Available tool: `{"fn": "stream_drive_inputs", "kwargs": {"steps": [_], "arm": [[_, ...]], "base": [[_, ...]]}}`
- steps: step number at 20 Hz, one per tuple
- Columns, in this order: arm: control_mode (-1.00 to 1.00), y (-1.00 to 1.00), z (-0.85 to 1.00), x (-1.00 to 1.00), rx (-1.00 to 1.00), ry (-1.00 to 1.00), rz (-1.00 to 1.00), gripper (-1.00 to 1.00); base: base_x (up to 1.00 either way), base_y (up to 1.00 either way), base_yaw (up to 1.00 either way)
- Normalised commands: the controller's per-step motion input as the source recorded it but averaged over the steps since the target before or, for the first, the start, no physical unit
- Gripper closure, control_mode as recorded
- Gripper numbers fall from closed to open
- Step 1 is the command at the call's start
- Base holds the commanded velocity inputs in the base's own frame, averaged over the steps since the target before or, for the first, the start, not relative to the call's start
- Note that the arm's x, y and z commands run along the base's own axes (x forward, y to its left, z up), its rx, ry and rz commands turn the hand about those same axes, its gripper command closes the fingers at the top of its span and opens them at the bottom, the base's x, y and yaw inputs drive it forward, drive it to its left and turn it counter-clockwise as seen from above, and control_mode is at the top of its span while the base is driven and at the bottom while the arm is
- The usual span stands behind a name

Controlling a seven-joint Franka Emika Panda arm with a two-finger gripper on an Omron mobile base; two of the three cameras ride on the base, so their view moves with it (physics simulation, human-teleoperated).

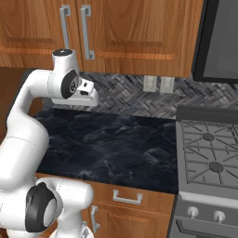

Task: Open the cabinet and move the ladle to the pot. Then close the cabinet.

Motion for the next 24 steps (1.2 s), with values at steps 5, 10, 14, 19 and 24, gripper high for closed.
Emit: {"fn": "stream_drive_inputs", "kwargs": {"steps": [5,10,14,19,24], "arm": [[-1.0,0.01,0.01,-0.16,0.0,-0.12,0.0,-1.0],[-1.0,0.06,0.21,-0.08,0.0,-0.38,-0.02,-1.0],[-1.0,0.07,0.36,-0.04,0.0,-0.42,0.0,-1.0],[-1.0,0.02,0.5,0.0,0.0,-0.35,0.0,-1.0],[-1.0,0.0,0.73,0.0,0.0,-0.17,-0.02,-1.0]], "base": [[0.0,0.0,0.0],[0.0,0.0,0.0],[0.0,0.0,0.0],[0.0,0.0,0.0],[0.0,0.0,0.0]]}}
